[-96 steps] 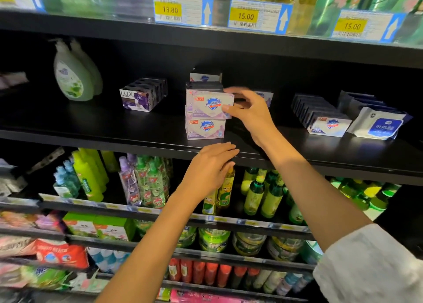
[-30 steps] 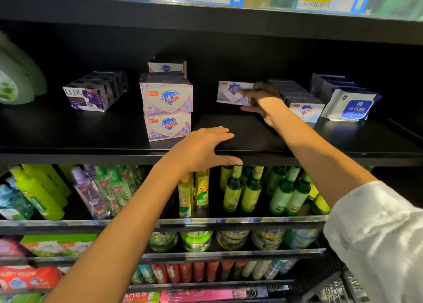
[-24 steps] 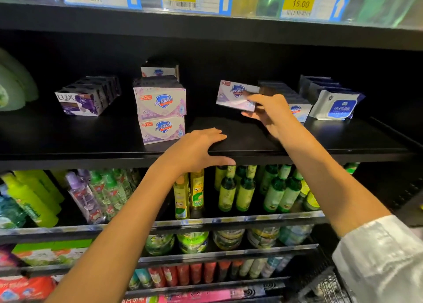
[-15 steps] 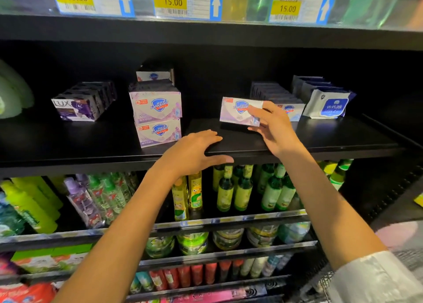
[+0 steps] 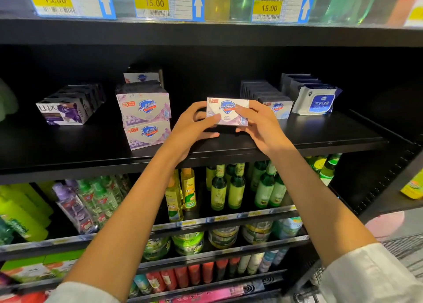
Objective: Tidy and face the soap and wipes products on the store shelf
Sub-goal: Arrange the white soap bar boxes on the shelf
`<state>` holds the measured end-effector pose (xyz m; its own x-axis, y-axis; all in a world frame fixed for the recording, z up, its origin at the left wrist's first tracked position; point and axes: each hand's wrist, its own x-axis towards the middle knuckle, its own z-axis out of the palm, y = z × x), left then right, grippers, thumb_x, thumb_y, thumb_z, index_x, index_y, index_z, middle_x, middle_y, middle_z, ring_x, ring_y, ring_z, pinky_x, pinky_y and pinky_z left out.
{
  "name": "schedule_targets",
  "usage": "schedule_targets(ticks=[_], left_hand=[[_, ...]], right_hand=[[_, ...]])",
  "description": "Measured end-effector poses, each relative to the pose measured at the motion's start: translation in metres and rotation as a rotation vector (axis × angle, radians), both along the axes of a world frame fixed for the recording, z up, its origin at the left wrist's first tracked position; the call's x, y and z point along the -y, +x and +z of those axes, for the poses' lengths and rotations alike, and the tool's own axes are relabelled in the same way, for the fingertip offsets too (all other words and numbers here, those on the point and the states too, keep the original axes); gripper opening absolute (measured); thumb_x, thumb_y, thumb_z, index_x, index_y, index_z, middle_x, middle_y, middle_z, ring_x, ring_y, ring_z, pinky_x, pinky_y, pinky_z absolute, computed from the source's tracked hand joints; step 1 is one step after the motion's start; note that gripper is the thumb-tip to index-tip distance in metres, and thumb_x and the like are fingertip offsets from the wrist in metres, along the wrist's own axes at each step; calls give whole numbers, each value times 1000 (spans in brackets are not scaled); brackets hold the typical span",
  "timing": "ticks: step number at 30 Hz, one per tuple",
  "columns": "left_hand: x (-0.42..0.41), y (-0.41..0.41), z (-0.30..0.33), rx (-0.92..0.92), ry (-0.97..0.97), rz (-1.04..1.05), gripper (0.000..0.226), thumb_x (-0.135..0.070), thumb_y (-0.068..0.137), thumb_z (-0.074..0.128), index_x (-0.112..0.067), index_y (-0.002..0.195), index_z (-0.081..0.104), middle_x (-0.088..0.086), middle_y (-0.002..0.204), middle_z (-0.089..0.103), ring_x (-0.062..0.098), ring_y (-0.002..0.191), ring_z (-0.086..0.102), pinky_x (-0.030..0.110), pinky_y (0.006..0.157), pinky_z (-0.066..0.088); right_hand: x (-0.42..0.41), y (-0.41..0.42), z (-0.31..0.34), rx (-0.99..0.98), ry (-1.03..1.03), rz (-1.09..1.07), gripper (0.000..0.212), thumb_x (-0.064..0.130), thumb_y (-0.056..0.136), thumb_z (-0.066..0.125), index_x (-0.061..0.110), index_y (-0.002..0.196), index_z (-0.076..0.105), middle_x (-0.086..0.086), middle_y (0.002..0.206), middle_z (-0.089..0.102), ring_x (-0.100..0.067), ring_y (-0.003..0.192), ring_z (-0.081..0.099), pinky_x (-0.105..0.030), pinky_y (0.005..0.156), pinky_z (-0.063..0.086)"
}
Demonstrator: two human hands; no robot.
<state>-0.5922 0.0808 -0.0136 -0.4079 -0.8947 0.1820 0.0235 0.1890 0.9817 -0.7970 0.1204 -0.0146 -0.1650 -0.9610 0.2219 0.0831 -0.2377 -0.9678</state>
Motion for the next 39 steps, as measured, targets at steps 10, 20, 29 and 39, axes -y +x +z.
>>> schedule_targets(ticks=[10, 20, 29, 39], left_hand=[[5, 8, -2, -219, 146, -29, 34, -17, 100, 70, -11, 132, 62, 12, 124, 73, 25, 114, 73, 44, 87, 63], [0, 10, -1, -243, 112, -35, 37, -8, 98, 70, -7, 133, 59, 13, 123, 74, 28, 114, 73, 50, 96, 60], [-3, 9, -2, -239, 84, -33, 37, -11, 99, 69, -10, 135, 60, 11, 130, 70, 25, 119, 71, 50, 101, 58], [-3, 9, 1, -296, 202, -45, 39, -22, 101, 69, -5, 135, 64, 15, 131, 71, 32, 120, 70, 48, 101, 59]], right_hand=[[-1, 6, 0, -108, 0, 49, 35, 10, 95, 75, 6, 127, 63, -14, 118, 76, -28, 115, 73, -49, 98, 59], [-2, 12, 5, -55, 28, 54, 31, 33, 104, 63, 11, 126, 65, -11, 125, 74, -28, 120, 70, -58, 106, 53], [-7, 9, 6, -95, 14, 36, 34, 29, 106, 60, 1, 125, 64, -10, 126, 74, -27, 119, 72, -55, 101, 57], [-6, 5, 2, -37, -60, 81, 21, 14, 103, 65, 7, 123, 65, -13, 129, 72, -29, 123, 69, -53, 104, 55]])
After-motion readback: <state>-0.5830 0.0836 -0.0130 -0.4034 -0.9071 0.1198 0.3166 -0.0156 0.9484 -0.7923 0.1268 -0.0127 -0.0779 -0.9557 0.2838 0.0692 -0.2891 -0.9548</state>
